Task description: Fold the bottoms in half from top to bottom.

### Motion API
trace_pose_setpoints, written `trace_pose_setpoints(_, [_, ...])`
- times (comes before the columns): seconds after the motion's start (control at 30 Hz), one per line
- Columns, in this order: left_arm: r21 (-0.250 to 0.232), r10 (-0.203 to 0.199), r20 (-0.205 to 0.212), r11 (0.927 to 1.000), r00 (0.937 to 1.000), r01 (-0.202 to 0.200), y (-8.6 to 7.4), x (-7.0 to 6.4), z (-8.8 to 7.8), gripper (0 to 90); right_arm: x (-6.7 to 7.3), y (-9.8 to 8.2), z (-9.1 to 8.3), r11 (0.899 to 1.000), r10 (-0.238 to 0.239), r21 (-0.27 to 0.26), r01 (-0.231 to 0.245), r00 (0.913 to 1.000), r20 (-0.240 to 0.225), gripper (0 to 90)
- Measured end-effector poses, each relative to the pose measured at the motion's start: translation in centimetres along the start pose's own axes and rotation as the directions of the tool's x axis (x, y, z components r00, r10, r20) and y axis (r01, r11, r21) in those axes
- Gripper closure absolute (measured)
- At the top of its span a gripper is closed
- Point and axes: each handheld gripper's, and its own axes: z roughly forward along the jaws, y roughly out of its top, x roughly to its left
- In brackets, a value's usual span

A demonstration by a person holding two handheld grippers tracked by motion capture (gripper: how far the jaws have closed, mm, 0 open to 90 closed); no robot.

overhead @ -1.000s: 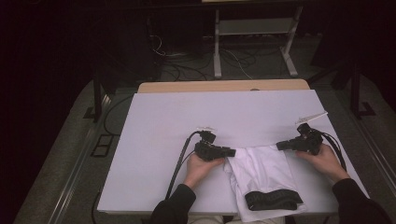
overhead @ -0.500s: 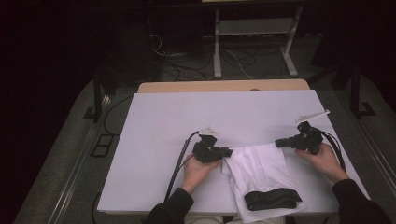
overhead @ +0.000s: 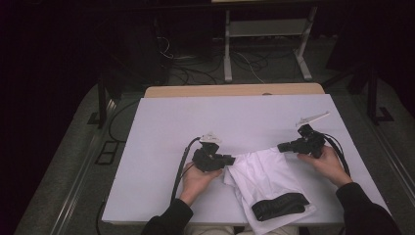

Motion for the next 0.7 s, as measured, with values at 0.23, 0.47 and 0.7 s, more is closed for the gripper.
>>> trace_pose_setpoints(0.23, [0.006, -0.008, -0.022, 0.9999, 0.9997, 0.008, -0.2, 0.8, -1.0, 83.5, 0.6, 1.1, 0.9, 1.0, -0.015, 0.0, 0.015, 0.9998, -0.01, 87.4])
trace_pose_setpoints(0.47, [0.006, -0.023, -0.047, 0.9997, 0.9986, 0.023, -0.4, 1.9, -2.2, 83.5, 1.1, 2.1, 1.8, 1.0, -0.018, -0.004, 0.018, 0.9996, -0.021, 87.4])
trace_pose_setpoints(0.7, [0.029, -0.013, -0.064, 0.9995, 0.9979, 0.014, -0.1, 3.2, -2.7, 83.5, 1.5, 3.3, 2.7, 1.0, -0.027, -0.014, 0.027, 0.9995, -0.015, 87.4])
